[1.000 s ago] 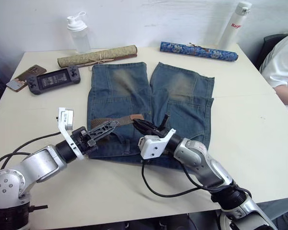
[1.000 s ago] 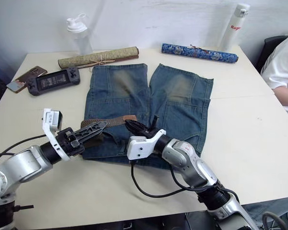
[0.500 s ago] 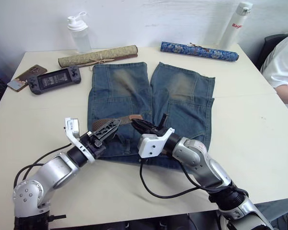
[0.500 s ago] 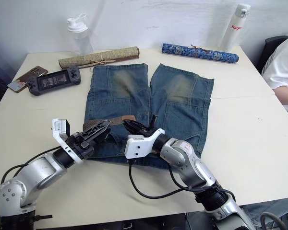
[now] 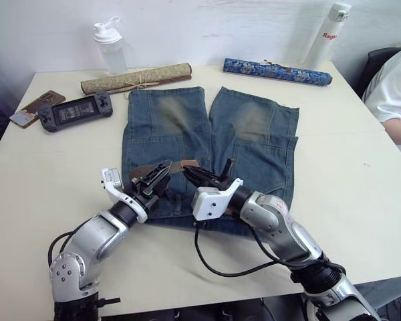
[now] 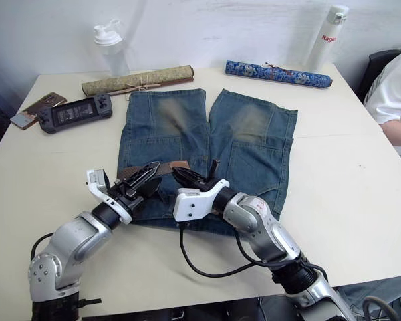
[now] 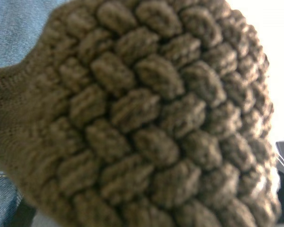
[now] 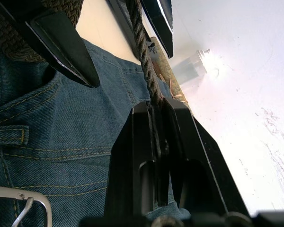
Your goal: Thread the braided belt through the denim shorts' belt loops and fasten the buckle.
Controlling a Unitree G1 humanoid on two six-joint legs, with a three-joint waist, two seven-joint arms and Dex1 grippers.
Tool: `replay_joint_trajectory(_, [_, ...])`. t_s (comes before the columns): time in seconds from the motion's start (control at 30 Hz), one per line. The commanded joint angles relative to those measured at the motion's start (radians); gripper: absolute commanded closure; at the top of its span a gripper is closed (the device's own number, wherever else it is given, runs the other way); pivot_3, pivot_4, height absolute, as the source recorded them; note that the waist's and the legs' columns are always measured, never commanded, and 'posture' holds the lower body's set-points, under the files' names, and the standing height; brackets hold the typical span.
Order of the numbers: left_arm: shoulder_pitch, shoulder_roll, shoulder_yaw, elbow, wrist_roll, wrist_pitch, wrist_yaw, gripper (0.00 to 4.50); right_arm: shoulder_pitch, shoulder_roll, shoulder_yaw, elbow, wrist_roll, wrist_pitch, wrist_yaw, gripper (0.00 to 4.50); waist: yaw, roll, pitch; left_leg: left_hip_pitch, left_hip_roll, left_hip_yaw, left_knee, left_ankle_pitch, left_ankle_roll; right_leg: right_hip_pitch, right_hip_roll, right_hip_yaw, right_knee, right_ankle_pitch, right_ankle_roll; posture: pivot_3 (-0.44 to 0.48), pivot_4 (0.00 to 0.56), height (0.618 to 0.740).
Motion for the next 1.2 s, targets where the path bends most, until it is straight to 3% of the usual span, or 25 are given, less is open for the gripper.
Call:
replay_joint_trajectory(0.03, [-0.015,-0.015,0.003,-0.071,-0.013,-0.019,0.018,1.90,-0.004,0.004,-0.023,-0.044,0.000,-0.008,-0.005,4.50,0.001,0.000,0.000,0.000,0.000,0.000,0.000,0.000,0.000,0.000,0.000,0.000,0.000,0.000,0.000,0.000,0.150,0.717])
replay_joint_trajectory(0.23, [-0.011,-0.035,0.002,-0.105,-0.013,-0.033,0.023,4.48,-0.004,0.003,-0.024,-0.042,-0.002,-0.007,-0.006,4.50,0.002,0.000,0.000,0.000,0.000,0.000,0.000,0.000,0.000,0.001,0.000,-0.001,0.000,0.000,0.000,0.000,0.150,0.717])
replay_joint_trajectory(0.53, [-0.049,-0.018,0.020,-0.084,-0.013,-0.009,-0.018,4.48,0.022,0.028,-0.034,-0.058,0.060,0.025,0.021,4.50,0.008,0.000,0.000,0.000,0.000,-0.001,0.001,0.000,0.000,0.001,0.001,-0.001,0.000,0.000,0.000,0.000,0.150,0.717])
replay_joint_trajectory(0.67, [-0.035,0.024,0.049,-0.064,-0.013,0.048,-0.084,4.50,0.042,0.049,-0.092,-0.089,0.161,0.085,0.045,2.94,0.017,0.000,0.000,0.000,0.000,-0.001,0.001,0.000,0.000,0.001,0.003,-0.001,0.000,0.000,0.000,0.000,0.150,0.717])
replay_joint_trajectory(0.77, [0.001,0.106,0.101,-0.025,-0.013,0.119,-0.170,4.50,0.075,0.048,-0.146,-0.143,0.286,0.191,0.114,1.41,0.021,0.000,0.000,0.000,0.000,-0.001,0.001,0.000,0.000,0.001,0.006,-0.001,0.000,0.000,0.000,0.000,0.150,0.717])
replay_joint_trajectory(0.87, [0.058,0.266,0.155,0.051,-0.013,0.243,-0.303,4.50,0.116,0.018,-0.227,-0.232,0.440,0.354,0.211,0.11,0.021,0.000,0.000,0.000,0.001,-0.001,0.001,0.000,0.000,0.000,0.006,0.000,0.000,0.000,0.000,0.000,0.150,0.717])
replay_joint_trajectory(0.97, [0.107,0.383,0.188,0.138,-0.013,0.331,-0.395,4.50,0.149,-0.031,-0.318,-0.332,0.634,0.578,0.308,0.11,0.021,0.001,0.000,-0.001,0.001,-0.001,0.000,-0.001,0.001,-0.001,0.006,-0.001,0.000,-0.001,-0.001,0.000,0.150,0.717])
replay_joint_trajectory(1.2, [0.101,0.503,0.151,0.225,-0.013,0.396,-0.439,4.50,0.148,-0.129,-0.445,-0.450,0.943,0.918,0.382,0.11,0.022,0.002,0.001,-0.001,0.001,-0.002,-0.001,-0.003,0.001,-0.001,-0.001,-0.001,-0.001,-0.001,-0.002,0.000,0.150,0.717])
